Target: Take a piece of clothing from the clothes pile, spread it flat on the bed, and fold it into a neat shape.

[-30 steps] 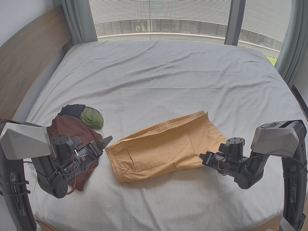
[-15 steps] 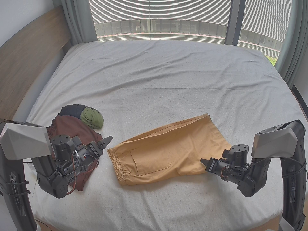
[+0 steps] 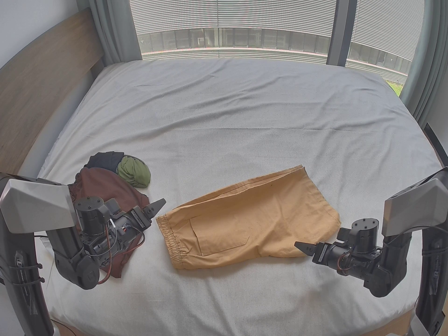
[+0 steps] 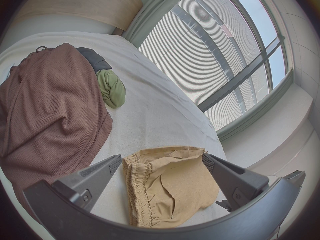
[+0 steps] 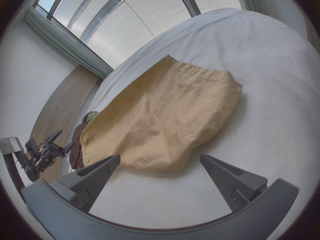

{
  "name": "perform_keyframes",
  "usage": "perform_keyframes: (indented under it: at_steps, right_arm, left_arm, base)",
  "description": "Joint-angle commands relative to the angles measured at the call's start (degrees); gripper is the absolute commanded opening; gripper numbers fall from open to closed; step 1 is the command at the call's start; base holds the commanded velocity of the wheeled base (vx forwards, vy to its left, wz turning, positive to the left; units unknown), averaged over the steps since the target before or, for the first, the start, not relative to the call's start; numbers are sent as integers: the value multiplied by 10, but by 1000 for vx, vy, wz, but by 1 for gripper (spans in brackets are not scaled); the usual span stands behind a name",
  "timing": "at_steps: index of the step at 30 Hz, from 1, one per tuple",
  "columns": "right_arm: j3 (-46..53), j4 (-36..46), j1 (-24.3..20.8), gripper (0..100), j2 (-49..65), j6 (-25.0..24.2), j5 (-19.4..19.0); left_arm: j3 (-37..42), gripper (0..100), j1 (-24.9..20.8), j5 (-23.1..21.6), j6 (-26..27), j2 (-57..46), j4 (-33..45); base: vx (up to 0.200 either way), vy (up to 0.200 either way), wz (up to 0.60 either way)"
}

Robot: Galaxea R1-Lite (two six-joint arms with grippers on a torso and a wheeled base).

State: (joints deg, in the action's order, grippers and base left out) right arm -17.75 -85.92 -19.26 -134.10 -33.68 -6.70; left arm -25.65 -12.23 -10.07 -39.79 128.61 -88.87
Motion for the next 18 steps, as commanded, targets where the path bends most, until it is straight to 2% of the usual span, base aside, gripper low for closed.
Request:
perform_keyframes:
  at_steps: [1,4,8,13,18]
  right_arm:
    - [66,-22,2,100,77,8,-2]
    - [87,-24,4,100,118,15,-6]
    - [61,-23,3,100,141,15,-29]
    - [7,-21,1,100,130,14,-30]
    - [-74,-21,2,100,64,12,-30]
  left_arm:
    - [3,100,-6,0,0,4,0]
    - [3,100,-9,0,-1,4,0]
    - [4,100,-14,0,-3,4,0]
    - [4,100,-18,0,-6,1,0]
    - [2,100,-47,0,-21,-3,0]
  base:
    - [0,0,0]
    - [0,0,0]
    - [0,0,0]
    - [0,0,0]
    - [0,0,0]
